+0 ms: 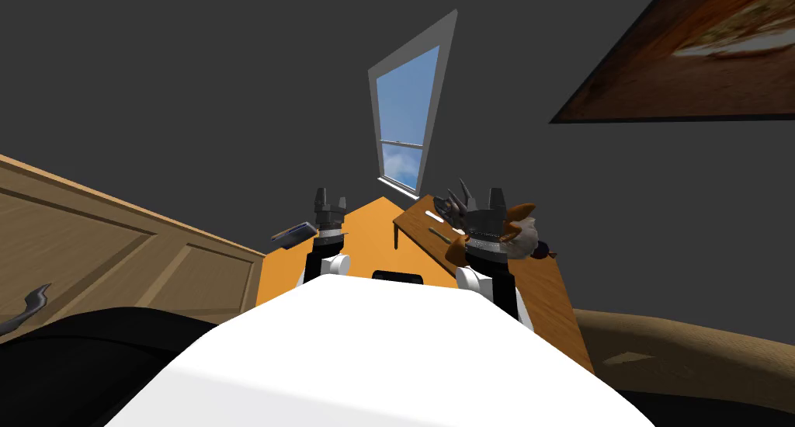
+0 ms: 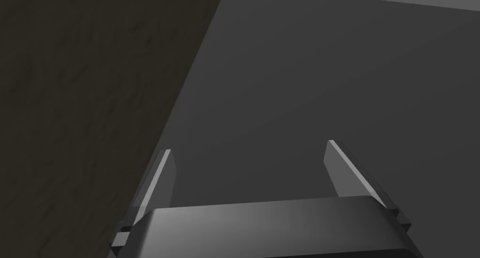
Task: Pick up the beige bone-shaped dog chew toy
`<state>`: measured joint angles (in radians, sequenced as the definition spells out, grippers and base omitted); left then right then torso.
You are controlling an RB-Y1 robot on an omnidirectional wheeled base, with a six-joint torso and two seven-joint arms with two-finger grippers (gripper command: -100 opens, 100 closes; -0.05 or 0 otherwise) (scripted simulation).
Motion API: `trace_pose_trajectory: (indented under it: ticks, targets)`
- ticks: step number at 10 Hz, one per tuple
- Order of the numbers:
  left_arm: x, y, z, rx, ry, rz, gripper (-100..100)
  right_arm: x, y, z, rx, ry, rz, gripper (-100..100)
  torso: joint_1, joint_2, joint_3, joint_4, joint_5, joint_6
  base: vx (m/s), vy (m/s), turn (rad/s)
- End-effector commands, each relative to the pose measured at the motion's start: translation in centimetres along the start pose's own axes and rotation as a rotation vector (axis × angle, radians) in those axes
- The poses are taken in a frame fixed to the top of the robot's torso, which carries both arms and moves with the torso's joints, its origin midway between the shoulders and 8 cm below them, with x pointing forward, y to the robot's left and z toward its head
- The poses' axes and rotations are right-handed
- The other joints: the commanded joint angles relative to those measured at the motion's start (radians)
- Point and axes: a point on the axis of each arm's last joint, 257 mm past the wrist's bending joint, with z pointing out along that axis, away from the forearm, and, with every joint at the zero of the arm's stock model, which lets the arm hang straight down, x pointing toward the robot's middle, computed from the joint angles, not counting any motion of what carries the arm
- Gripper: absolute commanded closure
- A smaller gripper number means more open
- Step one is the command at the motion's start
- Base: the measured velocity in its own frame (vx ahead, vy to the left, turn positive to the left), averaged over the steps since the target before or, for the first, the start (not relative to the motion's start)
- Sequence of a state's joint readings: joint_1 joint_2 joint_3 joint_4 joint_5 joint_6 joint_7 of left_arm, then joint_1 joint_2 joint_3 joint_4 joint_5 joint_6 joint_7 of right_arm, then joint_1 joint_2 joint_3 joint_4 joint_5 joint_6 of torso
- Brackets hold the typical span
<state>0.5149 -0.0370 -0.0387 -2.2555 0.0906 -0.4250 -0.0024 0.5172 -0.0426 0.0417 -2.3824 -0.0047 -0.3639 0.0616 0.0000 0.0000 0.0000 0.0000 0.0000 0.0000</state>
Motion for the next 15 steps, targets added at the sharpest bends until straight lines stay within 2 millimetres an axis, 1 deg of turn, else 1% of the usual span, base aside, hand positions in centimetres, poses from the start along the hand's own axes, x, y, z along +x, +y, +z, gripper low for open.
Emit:
trace_pose_trajectory:
  ticks: [1, 4, 6, 9, 10, 12, 13, 14, 15]
  targets:
    - [0.0, 0.0, 0.0, 0.000, 0.000, 0.000, 0, 0.7, -0.9, -0.6, 0.020, 0.039, -0.016, -100, 0.000, 0.000, 0.000, 0.000, 0.000, 0.000, -0.003, 0.044, 0.038]
    - [0.0, 0.0, 0.0, 0.000, 0.000, 0.000, 0, 1.4, -3.3, -1.9, 0.077, 0.095, -0.057, -100, 0.005, 0.000, 0.000, 0.000, 0.001, 0.000, -0.001, 0.084, 0.045]
    - [0.0, 0.0, 0.0, 0.000, 0.000, 0.000, 0, 1.7, -5.9, -3.4, 0.140, 0.145, -0.105, -100, 0.006, 0.000, 0.000, 0.000, 0.001, 0.000, 0.004, 0.098, 0.058]
    - [0.0, 0.0, 0.0, 0.000, 0.000, 0.000, 0, 1.8, -10.7, -6.7, 0.263, 0.239, -0.211, -100, 0.006, -0.001, -0.001, 0.000, 0.001, 0.000, 0.020, 0.105, 0.095]
    - [0.0, 0.0, 0.0, 0.000, 0.000, 0.000, 0, 1.8, -11.0, -6.9, 0.270, 0.242, -0.213, -100, 0.007, -0.001, -0.001, 0.000, 0.002, 0.000, 0.030, 0.079, 0.031]
    - [0.0, 0.0, 0.0, 0.000, 0.000, 0.000, 0, 1.5, -14.7, -10.0, 0.367, 0.322, -0.304, -100, 0.004, -0.001, -0.001, 0.000, 0.001, 0.000, 0.026, 0.071, 0.110]
    - [0.0, 0.0, 0.0, 0.000, 0.000, 0.000, 0, 1.5, -15.0, -10.3, 0.376, 0.325, -0.306, -100, 0.005, -0.001, -0.001, 0.000, 0.001, 0.000, 0.025, 0.058, 0.037]
    - [0.0, 0.0, 0.0, 0.000, 0.000, 0.000, 0, 1.2, -16.9, -12.1, 0.427, 0.372, -0.357, -100, 0.004, -0.001, -0.001, 0.000, 0.001, 0.000, 0.042, 0.052, 0.089]
    - [0.0, 0.0, 0.0, 0.000, 0.000, 0.000, 0, 1.1, -17.1, -12.3, 0.433, 0.373, -0.358, -100, 0.003, -0.002, -0.001, 0.000, 0.001, 0.000, 0.029, 0.041, 0.054]
